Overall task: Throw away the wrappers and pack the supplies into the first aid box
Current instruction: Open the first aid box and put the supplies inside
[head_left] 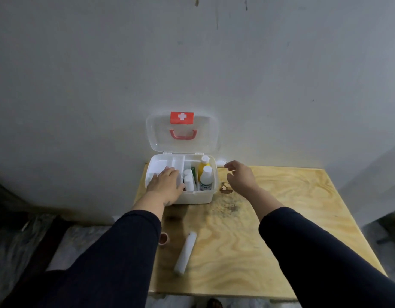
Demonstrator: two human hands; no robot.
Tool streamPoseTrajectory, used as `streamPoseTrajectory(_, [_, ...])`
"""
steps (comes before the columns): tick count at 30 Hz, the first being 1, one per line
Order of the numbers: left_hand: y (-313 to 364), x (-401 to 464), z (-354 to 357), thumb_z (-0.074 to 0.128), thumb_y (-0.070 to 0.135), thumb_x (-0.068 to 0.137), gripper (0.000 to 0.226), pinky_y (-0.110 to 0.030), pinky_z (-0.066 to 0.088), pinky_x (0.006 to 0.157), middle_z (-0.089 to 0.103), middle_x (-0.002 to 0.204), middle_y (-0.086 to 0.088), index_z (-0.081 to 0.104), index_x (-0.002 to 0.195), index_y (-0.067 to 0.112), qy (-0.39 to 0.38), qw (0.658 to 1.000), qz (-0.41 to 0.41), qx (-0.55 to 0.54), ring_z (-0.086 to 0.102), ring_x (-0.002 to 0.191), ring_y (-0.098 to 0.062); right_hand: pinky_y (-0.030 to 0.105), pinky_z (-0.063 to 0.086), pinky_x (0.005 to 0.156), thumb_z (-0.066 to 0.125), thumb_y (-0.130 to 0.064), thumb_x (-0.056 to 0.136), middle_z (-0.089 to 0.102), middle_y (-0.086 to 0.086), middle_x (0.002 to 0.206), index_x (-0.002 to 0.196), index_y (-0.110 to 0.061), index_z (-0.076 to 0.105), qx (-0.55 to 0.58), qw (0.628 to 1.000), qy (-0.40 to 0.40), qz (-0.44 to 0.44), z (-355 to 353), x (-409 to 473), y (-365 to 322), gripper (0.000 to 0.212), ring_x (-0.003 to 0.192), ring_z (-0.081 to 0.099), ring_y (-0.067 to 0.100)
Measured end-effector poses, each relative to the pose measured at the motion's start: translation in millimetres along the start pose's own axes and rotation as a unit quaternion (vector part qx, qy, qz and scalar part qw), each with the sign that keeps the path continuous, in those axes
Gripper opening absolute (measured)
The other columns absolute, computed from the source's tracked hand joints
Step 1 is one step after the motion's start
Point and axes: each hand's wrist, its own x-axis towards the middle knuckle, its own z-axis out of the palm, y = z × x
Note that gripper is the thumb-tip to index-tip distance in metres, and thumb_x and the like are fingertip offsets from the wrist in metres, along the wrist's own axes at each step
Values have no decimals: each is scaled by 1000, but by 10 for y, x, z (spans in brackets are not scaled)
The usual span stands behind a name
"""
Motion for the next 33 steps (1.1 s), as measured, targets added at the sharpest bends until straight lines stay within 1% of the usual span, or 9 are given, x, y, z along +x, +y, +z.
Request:
streamPoseTrajectory(2, [26,45,34,38,35,103,54,-43,18,121,21,162,-3,26,151,16,6,1000,-8,-11,23,148,-26,4,43,47,44,5,90,56,10,129,124,-6,57,-24,999,-21,8,64,128,97,38,105,58,24])
streamPoseTrajectory(4, [51,94,101,35,34,103,55,-41,13,121,16,163,-1,21,153,16,15,1000,-14,-15,15,151,-23,18,52,75,44,3,89,55,9,133,124,-9,58,-82,996,-38,-6,131,272,166,39,114,56,25])
streamPoseTrajectory(5, [51,126,145,33,34,104,56,-39,11,122,14,164,-1,19,154,15,20,1000,-16,-16,11,152,-20,26,49,87,45,2,88,53,9,134,124,-10,58,-109,993,-49,-19,169,343,204,40,118,54,25])
streamPoseTrajectory(11, [39,209,310,26,33,104,56,-33,6,123,7,165,3,14,156,15,49,997,-50,-28,4,153,-12,36,39,105,46,4,82,41,3,143,127,-20,57,-198,970,-94,-105,309,714,283,52,134,35,24])
streamPoseTrajectory(19, [-6,232,365,27,32,104,57,-33,4,125,6,165,6,13,157,15,56,997,-48,-18,1,152,-8,36,39,100,46,-9,86,48,5,120,123,-24,58,-276,942,-73,-175,374,919,417,42,116,44,28])
streamPoseTrajectory(22, [-13,231,368,26,34,104,57,-32,3,125,5,165,6,13,157,16,57,997,-48,-18,1,152,-7,37,47,88,45,-7,92,47,7,118,119,-18,59,-255,954,-84,-134,360,891,430,33,107,51,29])
streamPoseTrajectory(24, [-11,225,361,26,34,104,57,-32,3,125,5,165,6,13,157,16,56,997,-47,-18,1,152,-7,37,48,87,47,-7,93,49,8,123,120,-18,59,-242,959,-96,-116,363,895,429,31,109,52,30])
streamPoseTrajectory(29, [14,199,329,25,33,105,57,-32,2,124,4,165,5,12,157,15,48,998,-47,-11,0,152,-9,30,50,90,47,-1,90,62,8,127,118,-17,67,-134,986,-91,-31,318,797,399,38,109,62,29])
streamPoseTrajectory(33, [20,183,311,23,34,105,57,-33,2,124,3,166,2,10,156,14,34,999,-37,-9,-1,153,-11,20,42,93,50,-2,88,61,7,133,117,-10,68,-33,999,-39,-5,220,511,363,35,119,58,24])
